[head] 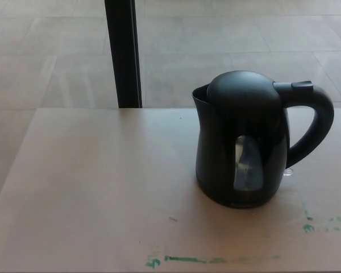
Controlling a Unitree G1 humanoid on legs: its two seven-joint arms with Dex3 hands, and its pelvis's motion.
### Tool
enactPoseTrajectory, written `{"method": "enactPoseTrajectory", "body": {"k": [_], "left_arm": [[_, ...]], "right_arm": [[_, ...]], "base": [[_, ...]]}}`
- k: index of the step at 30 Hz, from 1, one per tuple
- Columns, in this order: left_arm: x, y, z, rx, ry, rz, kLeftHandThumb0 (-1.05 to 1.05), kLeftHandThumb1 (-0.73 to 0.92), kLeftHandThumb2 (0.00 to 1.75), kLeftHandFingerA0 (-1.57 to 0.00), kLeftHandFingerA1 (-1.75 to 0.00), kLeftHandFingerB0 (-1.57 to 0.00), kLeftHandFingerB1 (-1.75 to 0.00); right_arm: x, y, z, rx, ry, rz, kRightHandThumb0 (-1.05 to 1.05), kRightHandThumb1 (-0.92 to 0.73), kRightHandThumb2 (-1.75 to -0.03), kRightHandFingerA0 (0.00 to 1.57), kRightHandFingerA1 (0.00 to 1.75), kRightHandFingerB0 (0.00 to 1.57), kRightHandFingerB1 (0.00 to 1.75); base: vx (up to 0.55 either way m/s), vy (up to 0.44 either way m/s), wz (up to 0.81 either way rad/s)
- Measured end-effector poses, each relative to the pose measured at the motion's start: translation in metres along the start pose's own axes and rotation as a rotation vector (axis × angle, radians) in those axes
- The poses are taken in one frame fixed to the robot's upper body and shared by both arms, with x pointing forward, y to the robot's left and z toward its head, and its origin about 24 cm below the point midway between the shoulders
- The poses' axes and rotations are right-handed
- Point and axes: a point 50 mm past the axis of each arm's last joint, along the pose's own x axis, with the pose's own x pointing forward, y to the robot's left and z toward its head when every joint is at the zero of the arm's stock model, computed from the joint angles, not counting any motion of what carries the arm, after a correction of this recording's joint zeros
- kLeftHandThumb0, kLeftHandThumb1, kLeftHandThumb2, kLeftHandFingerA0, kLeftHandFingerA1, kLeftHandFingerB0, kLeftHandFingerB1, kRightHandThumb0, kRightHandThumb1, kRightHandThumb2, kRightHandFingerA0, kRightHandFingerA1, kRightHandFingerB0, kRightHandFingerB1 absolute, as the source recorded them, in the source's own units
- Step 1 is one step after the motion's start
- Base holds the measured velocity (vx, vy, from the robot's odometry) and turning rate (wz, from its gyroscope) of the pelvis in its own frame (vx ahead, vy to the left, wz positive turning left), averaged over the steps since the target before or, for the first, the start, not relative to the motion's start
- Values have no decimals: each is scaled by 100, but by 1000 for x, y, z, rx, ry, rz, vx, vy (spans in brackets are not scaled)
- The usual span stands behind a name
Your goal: The robot uses its right hand to push down on the lid of a kettle kept in the middle of the desk to close it
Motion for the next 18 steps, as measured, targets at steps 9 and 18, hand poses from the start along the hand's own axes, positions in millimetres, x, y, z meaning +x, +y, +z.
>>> {"method": "enactPoseTrajectory", "body": {"k": [9,18], "left_arm": [[0,0,-2,12,5,6,-94,84,82,-49,-51,-45,-45],[2,-6,-1,29,9,6,-86,92,72,-53,-46,-46,-42]], "right_arm": [[-2,3,-14,43,68,-6,-83,-69,-120,77,95,65,82],[-2,15,-22,-55,122,60,-91,-89,-67,76,93,65,77]], "base": [[0,0,0],[0,0,0]]}}
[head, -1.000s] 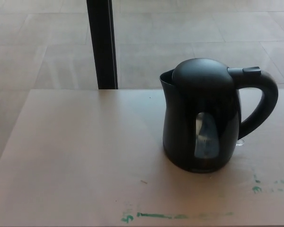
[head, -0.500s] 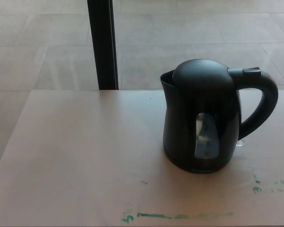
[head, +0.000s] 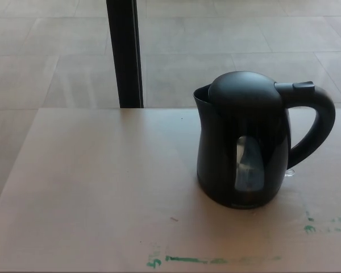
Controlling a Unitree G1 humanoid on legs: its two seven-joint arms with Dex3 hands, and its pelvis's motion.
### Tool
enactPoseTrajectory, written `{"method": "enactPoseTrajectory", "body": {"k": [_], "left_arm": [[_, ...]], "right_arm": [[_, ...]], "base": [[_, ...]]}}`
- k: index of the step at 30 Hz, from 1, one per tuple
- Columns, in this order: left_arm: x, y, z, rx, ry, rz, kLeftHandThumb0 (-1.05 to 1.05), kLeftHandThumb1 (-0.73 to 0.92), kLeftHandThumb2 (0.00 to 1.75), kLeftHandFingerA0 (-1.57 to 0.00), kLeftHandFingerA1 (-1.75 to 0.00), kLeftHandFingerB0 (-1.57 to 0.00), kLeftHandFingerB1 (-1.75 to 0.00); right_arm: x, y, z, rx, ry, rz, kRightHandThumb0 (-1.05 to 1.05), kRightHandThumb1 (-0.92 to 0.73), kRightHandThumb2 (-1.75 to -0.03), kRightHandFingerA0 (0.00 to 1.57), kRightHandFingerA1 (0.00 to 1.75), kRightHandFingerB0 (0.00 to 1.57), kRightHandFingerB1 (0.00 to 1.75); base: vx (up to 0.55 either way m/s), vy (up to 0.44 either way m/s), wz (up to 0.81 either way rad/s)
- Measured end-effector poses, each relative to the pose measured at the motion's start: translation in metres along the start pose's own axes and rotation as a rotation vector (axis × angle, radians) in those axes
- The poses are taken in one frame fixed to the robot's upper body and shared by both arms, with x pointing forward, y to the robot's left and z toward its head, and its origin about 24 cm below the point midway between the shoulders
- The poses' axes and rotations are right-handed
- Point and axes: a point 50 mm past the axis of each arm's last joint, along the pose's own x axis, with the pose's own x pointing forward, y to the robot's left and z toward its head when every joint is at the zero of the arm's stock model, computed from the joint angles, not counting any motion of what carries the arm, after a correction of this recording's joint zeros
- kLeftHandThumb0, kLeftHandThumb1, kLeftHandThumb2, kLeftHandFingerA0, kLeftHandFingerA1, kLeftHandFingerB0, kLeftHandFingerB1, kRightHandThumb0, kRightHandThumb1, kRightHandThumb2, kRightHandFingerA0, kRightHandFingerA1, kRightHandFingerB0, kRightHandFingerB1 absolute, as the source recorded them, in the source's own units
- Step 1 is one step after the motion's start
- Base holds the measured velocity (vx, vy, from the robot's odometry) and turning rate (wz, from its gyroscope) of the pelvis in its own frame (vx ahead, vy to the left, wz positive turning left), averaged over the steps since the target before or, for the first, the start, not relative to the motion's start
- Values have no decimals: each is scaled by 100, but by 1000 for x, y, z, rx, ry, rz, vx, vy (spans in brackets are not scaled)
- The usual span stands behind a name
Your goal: The robot uses its right hand to push down on the lid of a kettle kept in the middle of the desk to close it
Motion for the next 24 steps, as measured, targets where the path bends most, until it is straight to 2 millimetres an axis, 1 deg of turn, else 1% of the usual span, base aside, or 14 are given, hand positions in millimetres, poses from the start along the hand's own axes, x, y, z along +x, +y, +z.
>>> {"method": "enactPoseTrajectory", "body": {"k": [1,2,3,4,5,7,8,10,11,12,16,17,20,24], "left_arm": [[0,0,0,2,0,1,-86,92,70,-52,-46,-44,-41],[0,-1,1,4,0,2,-87,92,69,-52,-47,-45,-42],[1,-1,1,2,-3,2,-87,92,69,-52,-47,-45,-42],[1,-1,2,0,-5,2,-88,92,70,-52,-48,-43,-42],[1,-1,2,0,-6,2,-87,92,73,-51,-48,-42,-41],[1,-1,2,13,-3,0,-87,92,71,-51,-48,-40,-41],[1,-2,2,18,-2,-1,-82,72,109,-48,-58,-39,-53],[1,-1,2,12,-6,1,-82,72,109,-48,-58,-39,-53],[1,-1,3,8,-8,3,-88,92,68,-52,-47,-46,-42],[1,-1,3,3,-10,3,-88,92,70,-51,-48,-45,-42],[1,-2,4,4,-12,2,-87,92,70,-53,-47,-45,-42],[1,-2,4,4,-13,1,-87,92,71,-51,-47,-45,-42],[2,-3,5,3,-15,0,-89,92,70,-52,-47,-46,-42],[2,-3,5,8,-13,-1,-88,92,68,-53,-47,-45,-41]], "right_arm": [[0,0,0,-3,-1,2,-92,-87,-67,79,92,68,78],[0,0,0,-5,0,3,-85,-66,-117,76,89,66,80],[0,1,0,-7,0,4,-85,-66,-117,76,89,66,80],[0,1,0,-10,0,6,-93,-87,-68,78,93,67,78],[-1,1,0,-13,0,7,-85,-67,-118,77,90,66,80],[-1,1,0,-20,2,9,-85,-66,-118,76,91,66,80],[-1,1,-1,-23,5,9,-86,-65,-117,77,90,67,80],[-1,1,-1,-22,6,7,-86,-65,-117,77,90,67,80],[-1,1,-1,-20,5,6,-86,-65,-117,76,90,66,80],[-1,1,-1,-17,5,4,-92,-87,-67,77,93,66,77],[-2,1,-2,-11,5,4,-93,-86,-68,76,93,67,78],[-2,1,-2,-10,6,4,-87,-65,-117,76,90,68,80],[-2,1,-3,-11,10,3,-85,-66,-118,78,90,67,79],[-2,1,-4,-11,13,0,-85,-66,-118,76,91,66,80]], "base": [[0,0,0],[0,0,0],[0,0,0],[0,0,0],[0,0,0],[0,0,0],[0,0,0],[0,0,0],[0,0,0],[0,0,0],[0,0,0],[0,0,0],[0,0,0],[0,0,0]]}}
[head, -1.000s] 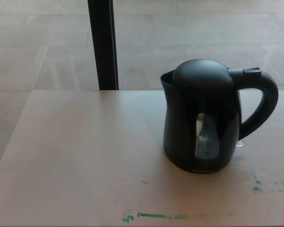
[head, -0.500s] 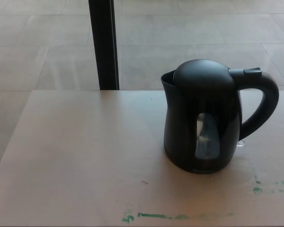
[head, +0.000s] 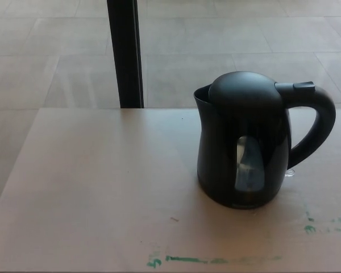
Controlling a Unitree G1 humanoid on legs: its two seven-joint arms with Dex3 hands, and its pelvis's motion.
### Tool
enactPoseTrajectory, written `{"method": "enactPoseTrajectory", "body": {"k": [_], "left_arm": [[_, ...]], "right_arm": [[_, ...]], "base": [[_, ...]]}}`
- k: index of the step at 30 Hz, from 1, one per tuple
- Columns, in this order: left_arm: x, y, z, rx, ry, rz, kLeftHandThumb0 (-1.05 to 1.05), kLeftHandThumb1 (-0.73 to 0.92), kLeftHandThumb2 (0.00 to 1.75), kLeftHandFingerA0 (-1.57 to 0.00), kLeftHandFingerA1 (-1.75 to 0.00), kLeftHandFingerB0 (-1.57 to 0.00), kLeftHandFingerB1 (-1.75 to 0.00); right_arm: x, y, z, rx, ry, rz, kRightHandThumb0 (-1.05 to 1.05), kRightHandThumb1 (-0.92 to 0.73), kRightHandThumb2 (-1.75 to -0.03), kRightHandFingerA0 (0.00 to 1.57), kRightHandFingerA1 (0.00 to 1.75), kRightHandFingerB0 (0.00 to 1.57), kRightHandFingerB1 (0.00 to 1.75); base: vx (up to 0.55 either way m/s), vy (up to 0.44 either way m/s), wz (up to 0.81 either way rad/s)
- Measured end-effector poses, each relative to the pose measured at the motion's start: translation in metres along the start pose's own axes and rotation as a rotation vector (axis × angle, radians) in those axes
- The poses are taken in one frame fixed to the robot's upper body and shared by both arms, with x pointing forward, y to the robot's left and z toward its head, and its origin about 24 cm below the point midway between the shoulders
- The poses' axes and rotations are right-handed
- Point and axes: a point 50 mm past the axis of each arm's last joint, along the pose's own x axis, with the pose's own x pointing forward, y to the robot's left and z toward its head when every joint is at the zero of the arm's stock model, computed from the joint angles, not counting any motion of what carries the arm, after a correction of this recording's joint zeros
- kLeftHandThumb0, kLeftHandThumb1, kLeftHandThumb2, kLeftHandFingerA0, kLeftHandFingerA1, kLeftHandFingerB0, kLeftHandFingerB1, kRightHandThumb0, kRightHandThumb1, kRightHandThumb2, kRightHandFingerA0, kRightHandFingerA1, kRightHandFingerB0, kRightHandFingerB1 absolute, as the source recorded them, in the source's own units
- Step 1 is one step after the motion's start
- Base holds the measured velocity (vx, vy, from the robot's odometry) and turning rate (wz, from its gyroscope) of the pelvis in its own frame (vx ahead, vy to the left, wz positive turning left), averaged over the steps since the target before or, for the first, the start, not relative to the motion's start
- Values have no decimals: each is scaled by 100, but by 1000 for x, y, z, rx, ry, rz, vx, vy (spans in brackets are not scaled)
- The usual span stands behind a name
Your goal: The robot uses its right hand to push down on the lid of a kettle kept in the middle of the desk to close it
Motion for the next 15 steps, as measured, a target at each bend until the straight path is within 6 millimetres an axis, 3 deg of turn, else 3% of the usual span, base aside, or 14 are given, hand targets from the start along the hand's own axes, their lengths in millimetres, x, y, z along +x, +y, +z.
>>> {"method": "enactPoseTrajectory", "body": {"k": [5,6,7,8,9,10,11,14,15], "left_arm": [[0,0,0,2,0,-1,-88,92,71,-54,-47,-44,-42],[0,0,0,4,1,-1,-88,92,70,-54,-47,-45,-42],[0,-1,0,5,1,-2,-88,92,70,-53,-46,-45,-42],[0,-1,0,6,2,-2,-88,92,70,-53,-46,-45,-42],[0,-1,0,6,1,-2,-94,78,85,-50,-53,-37,-46],[0,0,0,5,1,-2,-94,78,85,-50,-53,-37,-46],[0,0,0,2,0,-1,-86,92,70,-50,-47,-41,-40],[0,0,0,-4,-2,0,-86,92,71,-52,-47,-41,-40],[0,0,1,-5,-3,0,-85,92,73,-52,-48,-39,-41]], "right_arm": [[-1,-1,0,1,0,-5,-85,-65,-117,79,92,68,81],[-1,-1,0,3,-1,-7,-92,-86,-66,77,94,68,79],[-1,-1,0,7,-1,-11,-85,-63,-115,76,91,68,81],[-1,-1,0,10,-2,-13,-85,-63,-115,76,91,68,81],[-1,-1,0,12,-2,-14,-91,-88,-67,76,94,65,79],[-1,-1,-1,12,-1,-14,-91,-88,-67,76,94,65,79],[-1,-1,-1,12,0,-12,-85,-65,-118,78,90,66,80],[-1,0,0,7,-2,-9,-86,-67,-118,75,91,66,81],[-1,0,0,4,-2,-8,-92,-88,-67,83,93,69,78]], "base": [[0,0,0],[0,0,0],[0,0,0],[0,0,0],[0,0,0],[0,0,0],[0,0,0],[0,0,0],[0,0,0]]}}
